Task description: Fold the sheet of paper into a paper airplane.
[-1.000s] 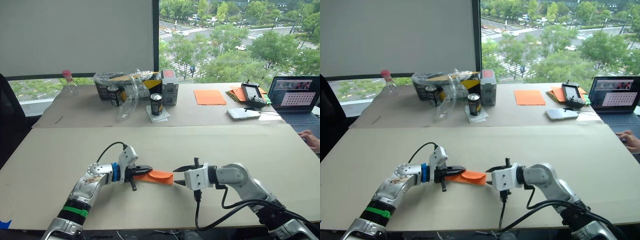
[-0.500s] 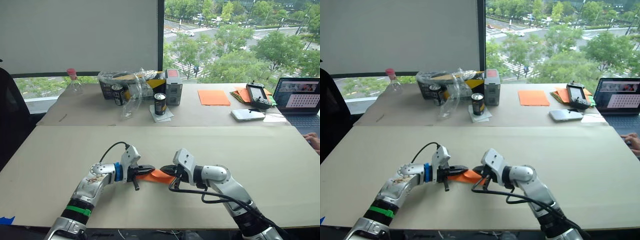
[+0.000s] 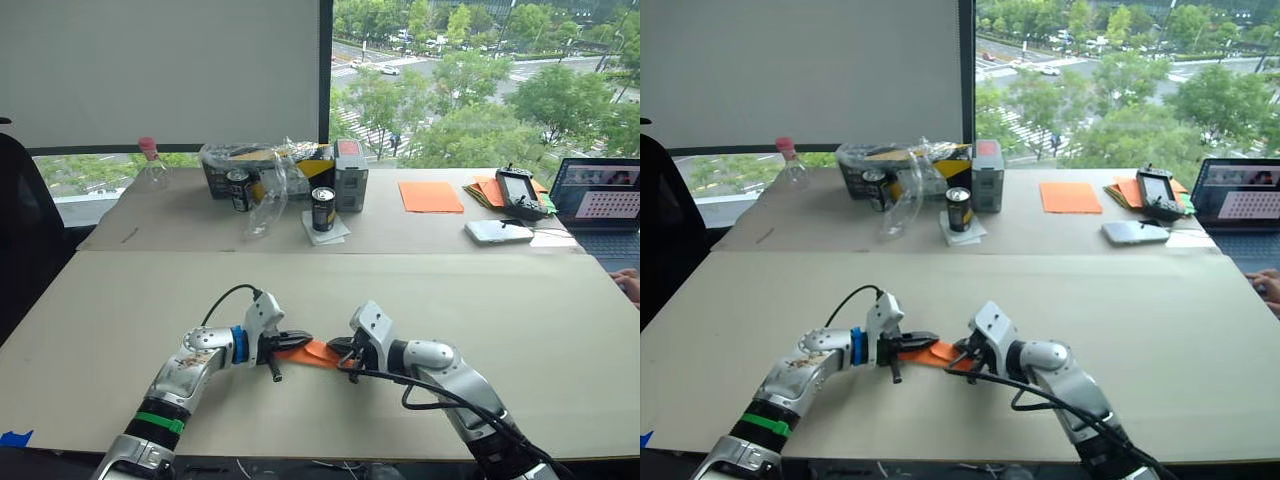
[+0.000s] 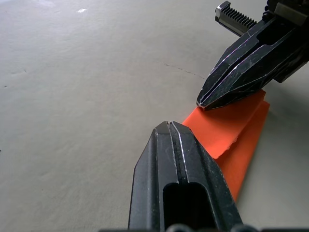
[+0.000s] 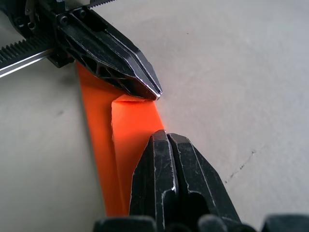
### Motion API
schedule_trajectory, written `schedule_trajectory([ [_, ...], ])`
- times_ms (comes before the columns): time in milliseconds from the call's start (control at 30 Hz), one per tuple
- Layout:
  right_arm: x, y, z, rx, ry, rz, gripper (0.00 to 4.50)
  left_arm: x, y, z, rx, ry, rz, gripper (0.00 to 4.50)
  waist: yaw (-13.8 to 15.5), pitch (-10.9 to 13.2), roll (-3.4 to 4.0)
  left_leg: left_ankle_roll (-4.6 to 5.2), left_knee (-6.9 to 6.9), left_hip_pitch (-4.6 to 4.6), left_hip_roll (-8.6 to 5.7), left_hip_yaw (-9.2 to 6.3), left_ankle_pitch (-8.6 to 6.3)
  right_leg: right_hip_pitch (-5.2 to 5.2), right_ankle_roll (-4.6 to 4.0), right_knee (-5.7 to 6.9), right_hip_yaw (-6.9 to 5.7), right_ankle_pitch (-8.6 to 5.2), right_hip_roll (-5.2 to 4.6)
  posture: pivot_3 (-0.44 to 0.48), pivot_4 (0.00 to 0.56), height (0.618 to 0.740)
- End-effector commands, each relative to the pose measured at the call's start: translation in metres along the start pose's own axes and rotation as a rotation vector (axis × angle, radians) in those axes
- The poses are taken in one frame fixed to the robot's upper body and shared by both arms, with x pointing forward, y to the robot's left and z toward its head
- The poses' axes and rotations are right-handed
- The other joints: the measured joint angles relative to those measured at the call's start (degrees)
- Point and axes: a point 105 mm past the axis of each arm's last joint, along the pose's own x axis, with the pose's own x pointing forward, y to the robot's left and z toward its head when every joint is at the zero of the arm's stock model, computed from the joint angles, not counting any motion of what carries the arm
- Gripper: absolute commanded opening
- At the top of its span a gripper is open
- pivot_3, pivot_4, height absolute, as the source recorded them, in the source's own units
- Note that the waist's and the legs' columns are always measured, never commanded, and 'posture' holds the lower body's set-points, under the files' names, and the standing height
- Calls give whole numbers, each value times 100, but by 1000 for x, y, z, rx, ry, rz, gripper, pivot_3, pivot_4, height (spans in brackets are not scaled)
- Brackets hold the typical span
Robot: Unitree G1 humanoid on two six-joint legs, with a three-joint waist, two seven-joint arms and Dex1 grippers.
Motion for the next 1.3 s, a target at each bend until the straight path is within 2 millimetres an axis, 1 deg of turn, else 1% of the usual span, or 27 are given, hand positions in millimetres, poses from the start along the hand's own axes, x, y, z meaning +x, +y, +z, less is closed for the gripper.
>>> schedule_trajectory([
  [33, -19, -8, -50, 132, 194, -80, 24, -1, -8, -55, -115, 189, 10, 0, 8, -20, 0, 0, -1, -1, 0, 0, -1, 1, 1, -6, 0, 0, 0, 0, 150, 715],
  [133, -32, -14, -60, 167, 233, -135, 24, 0, -8, -55, -117, 190, 8, 0, 14, -50, -6, 0, -12, -5, -3, -6, -1, 8, 2, -35, 0, 0, 0, 0, 150, 715],
  [267, -44, -16, -67, 191, 264, -172, 24, 0, -8, -55, -117, 190, 6, 0, 22, -79, -30, -1, -24, -17, -9, -11, -1, 8, 5, -56, 2, 0, -1, 0, 150, 715],
  [367, -50, -19, -61, 186, 233, -189, 24, 1, -8, -55, -118, 190, 3, 0, 28, -86, -40, -1, -35, -16, -10, -13, -1, 8, 5, -61, 2, -1, -1, 0, 150, 715],
  [400, -51, -21, -52, 159, 191, -196, 24, 1, -8, -55, -118, 190, 2, 0, 28, -86, -40, -1, -38, -16, -10, -13, -1, 8, 6, -62, 2, -1, -1, 0, 150, 715],
  [433, -50, -25, -37, 123, 127, -203, 24, 1, -8, -55, -117, 190, 1, 0, 28, -86, -41, -1, -39, -16, -10, -13, -1, 8, 6, -63, 2, -2, -1, 0, 150, 715],
  [467, -51, -28, -21, 81, 58, -206, 24, 1, -8, -55, -117, 190, 0, 0, 26, -85, -42, -1, -39, -17, -10, -13, -1, 7, 6, -63, 2, -2, -1, 0, 150, 715],
  [500, -51, -32, 1, 24, -33, -209, 24, 1, -7, -55, -117, 191, -1, 0, 23, -83, -41, -1, -39, -20, -10, -14, -1, 5, 6, -63, 2, -2, -1, 0, 150, 715],
  [533, -52, -33, 16, -17, -92, -207, 24, 1, -7, -55, -116, 192, -1, 0, 21, -78, -38, -1, -39, -22, -10, -13, -1, 3, 6, -63, 2, -2, -1, 0, 150, 715],
  [600, -51, -30, 33, -64, -152, -181, 24, 1, -7, -54, -116, 192, -2, 0, 10, -69, -29, -3, -39, -34, -12, -13, 1, -6, 7, -63, 5, -1, -1, 0, 150, 715],
  [633, -46, -25, 35, -94, -144, -145, 24, 2, -7, -54, -116, 192, -3, 0, 4, -69, -27, -3, -39, -35, -12, -13, 1, -9, 9, -61, 5, 0, -1, 0, 150, 715],
  [733, -33, -9, 30, -141, -107, -54, 24, 2, -7, -53, -114, 190, -6, 0, 15, -69, -28, -3, -47, -35, -11, -20, 2, -9, 11, -62, 2, 0, 2, 0, 150, 715],
  [800, -27, -2, 24, -195, -57, -19, 24, 3, -8, -49, -104, 173, -8, 0, 20, -69, -27, -3, -51, -36, -11, -25, 1, -10, 13, -64, -1, -3, 2, 0, 150, 715],
  [867, -24, 1, 21, -225, -36, -4, 24, 3, -8, -46, -98, 163, -12, 0, 18, -68, -28, -3, -50, -43, -14, -25, 2, -13, 13, -67, 0, -3, 0, 0, 150, 715],
  [900, -21, 4, 19, -203, -28, 7, 24, 3, -8, -44, -95, 158, -15, 0, 16, -67, -30, -3, -49, -45, -15, -25, 2, -14, 13, -68, 1, -2, -1, 0, 150, 715],
  [967, -14, 11, 5, -152, 45, 51, 24, 2, -8, -37, -84, 135, -17, 0, 11, -64, -33, -4, -48, -46, -15, -25, 2, -14, 13, -67, 2, -2, -1, 0, 150, 715],
  [1033, -14, 11, -17, -146, 150, 74, 24, 4, -9, -28, -70, 105, -31, 0, 3, -63, -34, -4, -49, -45, -14, -26, 2, -17, 12, -66, 1, -2, 1, 0, 150, 715],
  [1067, -15, 11, -24, -149, 184, 81, 24, 5, -12, -23, -55, 84, -47, 0, -1, -63, -34, -4, -49, -44, -14, -26, 2, -16, 12, -66, 1, -3, 1, 0, 150, 715],
  [1300, -14, 15, -35, -119, 242, 96, 24, 14, -26, -1, -7, 2, -119, 0, 9, -61, -44, -4, -60, -51, -14, -29, 2, -17, 14, -79, -1, -5, 0, 0, 150, 715],
])
